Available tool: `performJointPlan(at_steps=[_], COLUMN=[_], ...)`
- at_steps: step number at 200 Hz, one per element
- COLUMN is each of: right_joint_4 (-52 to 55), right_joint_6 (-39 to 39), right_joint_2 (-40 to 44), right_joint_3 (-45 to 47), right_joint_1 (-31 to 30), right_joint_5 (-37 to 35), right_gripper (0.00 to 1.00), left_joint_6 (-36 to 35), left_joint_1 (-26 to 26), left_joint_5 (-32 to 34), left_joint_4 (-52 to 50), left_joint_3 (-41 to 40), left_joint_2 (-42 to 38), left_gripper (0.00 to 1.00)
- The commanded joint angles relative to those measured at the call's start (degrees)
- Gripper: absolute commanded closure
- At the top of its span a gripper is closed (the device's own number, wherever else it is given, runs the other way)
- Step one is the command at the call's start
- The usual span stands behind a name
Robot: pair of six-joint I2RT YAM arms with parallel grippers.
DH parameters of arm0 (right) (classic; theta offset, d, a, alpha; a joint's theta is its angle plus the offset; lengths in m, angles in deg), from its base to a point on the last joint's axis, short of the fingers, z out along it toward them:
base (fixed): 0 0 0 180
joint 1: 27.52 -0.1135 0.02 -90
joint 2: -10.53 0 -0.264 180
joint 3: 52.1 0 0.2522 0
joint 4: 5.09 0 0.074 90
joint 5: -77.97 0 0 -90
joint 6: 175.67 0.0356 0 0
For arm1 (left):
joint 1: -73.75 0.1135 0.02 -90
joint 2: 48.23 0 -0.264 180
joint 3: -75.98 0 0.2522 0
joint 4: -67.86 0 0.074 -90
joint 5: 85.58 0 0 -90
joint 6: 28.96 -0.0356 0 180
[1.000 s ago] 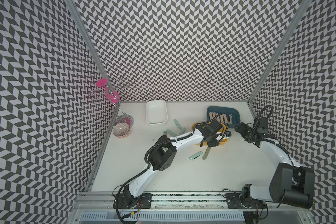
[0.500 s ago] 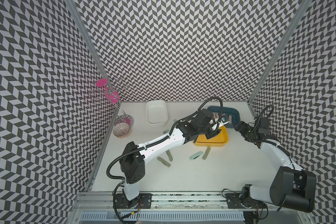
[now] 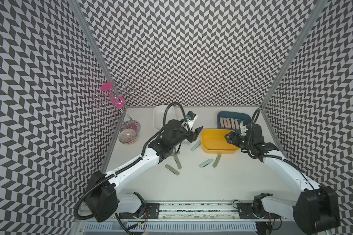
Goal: Place the fruit knives into the storage box by color
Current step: Adjust the fruit knife at the center of the board.
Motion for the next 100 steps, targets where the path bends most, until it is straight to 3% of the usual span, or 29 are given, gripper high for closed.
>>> performJointPlan(at_steps=[1, 6, 8, 11, 42, 100], right_joint_4=[2.16, 2.50, 2.64, 2.83, 3.73, 1.40], right_joint_6=[1.23, 1.55, 1.63, 1.91, 5.10, 10.58], right_joint_2=[1.78, 1.97, 2.04, 2.19, 2.67, -2.71], right_joint_3=[2.38, 2.98, 3.25, 3.68, 8.36, 12.83], right_joint_1=[-6.10, -7.55, -8.15, -9.07, -16.28, -24.61], right_joint_5=[-5.79, -6.71, -7.13, -7.75, -12.63, -17.30], right_gripper=[0.20, 0.20, 0.20, 0.20, 0.20, 0.20], left_joint_6=[9.14, 10.33, 10.78, 11.45, 19.93, 29.88], left_joint_1=[2.86, 3.54, 3.85, 4.20, 7.73, 9.35], left_joint_5=[-0.42, -0.38, -0.35, -0.24, 1.32, -8.06], left_joint_4=[7.62, 7.95, 8.07, 8.25, 6.32, 5.46], left_joint_3=[-5.97, -7.61, -8.20, -8.88, -15.36, -21.25], left_joint_2=[-6.12, -7.55, -8.08, -8.87, -14.96, -16.23], left_gripper=[0.21, 0.15, 0.05, 0.01, 0.00, 0.00])
